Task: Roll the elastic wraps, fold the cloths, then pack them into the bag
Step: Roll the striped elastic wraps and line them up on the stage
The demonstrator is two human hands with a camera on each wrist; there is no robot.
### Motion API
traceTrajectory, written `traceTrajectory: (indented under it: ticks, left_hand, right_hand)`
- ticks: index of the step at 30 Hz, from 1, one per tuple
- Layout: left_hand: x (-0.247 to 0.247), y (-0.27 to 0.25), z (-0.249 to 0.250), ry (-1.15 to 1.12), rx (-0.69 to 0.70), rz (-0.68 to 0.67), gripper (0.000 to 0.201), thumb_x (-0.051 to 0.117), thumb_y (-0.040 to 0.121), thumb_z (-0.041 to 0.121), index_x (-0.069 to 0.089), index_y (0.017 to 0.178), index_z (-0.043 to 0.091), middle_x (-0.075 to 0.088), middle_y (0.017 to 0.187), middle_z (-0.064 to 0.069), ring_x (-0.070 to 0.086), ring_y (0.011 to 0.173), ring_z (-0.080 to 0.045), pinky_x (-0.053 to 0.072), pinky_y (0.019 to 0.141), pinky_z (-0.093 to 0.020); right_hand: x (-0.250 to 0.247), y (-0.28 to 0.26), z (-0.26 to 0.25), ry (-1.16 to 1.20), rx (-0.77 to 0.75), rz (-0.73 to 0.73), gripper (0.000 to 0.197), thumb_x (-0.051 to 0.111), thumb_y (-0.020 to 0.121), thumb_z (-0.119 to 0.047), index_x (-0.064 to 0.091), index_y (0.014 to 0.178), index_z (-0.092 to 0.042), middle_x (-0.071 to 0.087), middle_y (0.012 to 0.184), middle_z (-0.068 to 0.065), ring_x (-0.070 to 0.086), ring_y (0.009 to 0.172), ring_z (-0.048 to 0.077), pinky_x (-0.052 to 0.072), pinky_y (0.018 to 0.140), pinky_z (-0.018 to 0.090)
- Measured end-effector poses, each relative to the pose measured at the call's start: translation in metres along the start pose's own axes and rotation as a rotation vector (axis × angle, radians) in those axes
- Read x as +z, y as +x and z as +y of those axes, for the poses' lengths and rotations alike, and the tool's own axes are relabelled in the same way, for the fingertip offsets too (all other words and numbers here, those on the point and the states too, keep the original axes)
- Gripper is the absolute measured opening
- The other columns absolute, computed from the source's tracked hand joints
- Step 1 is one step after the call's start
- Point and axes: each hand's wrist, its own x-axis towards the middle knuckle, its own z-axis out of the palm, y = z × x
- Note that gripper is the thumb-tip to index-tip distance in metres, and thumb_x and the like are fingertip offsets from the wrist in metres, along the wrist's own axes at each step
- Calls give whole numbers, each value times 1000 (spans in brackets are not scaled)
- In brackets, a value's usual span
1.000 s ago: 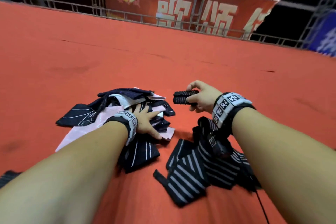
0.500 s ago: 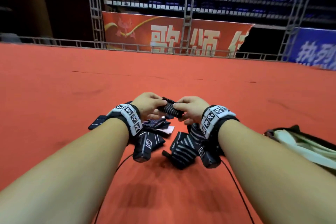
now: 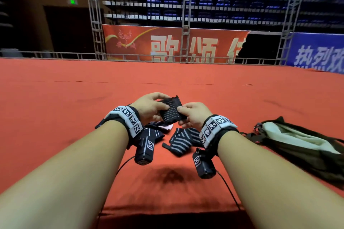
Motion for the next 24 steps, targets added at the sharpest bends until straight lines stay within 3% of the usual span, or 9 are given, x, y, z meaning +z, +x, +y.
traceTrajectory:
  ticks: [3,5,8,10,12,15,19,22,24]
  left_hand:
    - [1,-10,0,44,-5,9,34,50,96,-12,62,118,10,66,109,-19,68,84,-28,58,60,-32]
    - [4,-11,-2,80,-22,45,37,49,96,-11,58,127,7,66,105,-19,64,86,-30,55,69,-36]
    - [10,-18,-1,95,-26,38,26,63,100,17,62,125,10,72,105,-12,70,84,-25,59,73,-33]
    - [14,-23,0,93,-35,-49,32,67,98,31,65,119,6,74,107,-12,74,90,-27,62,81,-40]
    - [16,-26,-3,130,-41,-106,39,72,93,34,64,116,4,73,106,-14,74,95,-30,59,90,-47]
    - [11,-29,-6,82,-47,-101,40,78,88,22,62,118,0,72,111,-19,73,98,-34,60,86,-50]
    - [0,-29,-17,57,-64,-43,20,67,91,-2,61,110,-2,70,101,-24,72,87,-35,61,79,-48]
    - [-13,-25,-28,61,-71,79,12,60,92,-4,60,101,4,71,96,-19,73,83,-32,58,87,-56]
    - [-20,-25,-35,101,-112,113,11,59,90,-2,60,97,6,73,93,-17,74,85,-35,59,82,-56]
  right_hand:
    - [5,-11,2,82,-1,52,16,56,101,-12,63,89,-3,65,73,15,59,51,20,49,43,25]
    - [8,-14,2,155,1,120,17,57,100,-12,64,88,-3,65,74,16,59,49,19,47,40,24]
    - [11,-19,0,98,-11,173,18,61,97,-15,68,83,-7,70,78,14,66,54,21,48,44,27]
    - [13,-24,0,50,-19,115,17,61,97,-17,70,86,-9,72,81,12,69,62,21,50,49,28]
    - [16,-29,-1,129,-13,54,14,61,97,-14,70,92,-5,73,86,13,72,71,24,51,48,26]
    - [19,-34,2,262,9,37,14,60,99,-13,66,87,-7,70,82,13,70,67,24,51,47,27]
    - [18,-33,13,348,46,100,17,54,103,-15,61,90,-6,66,77,11,64,56,20,51,48,29]
    - [17,-28,23,317,69,224,16,56,102,-13,61,89,-5,64,77,11,62,56,21,51,44,28]
    - [23,-22,30,302,72,276,18,56,101,-12,60,86,-4,63,76,12,62,54,21,50,40,26]
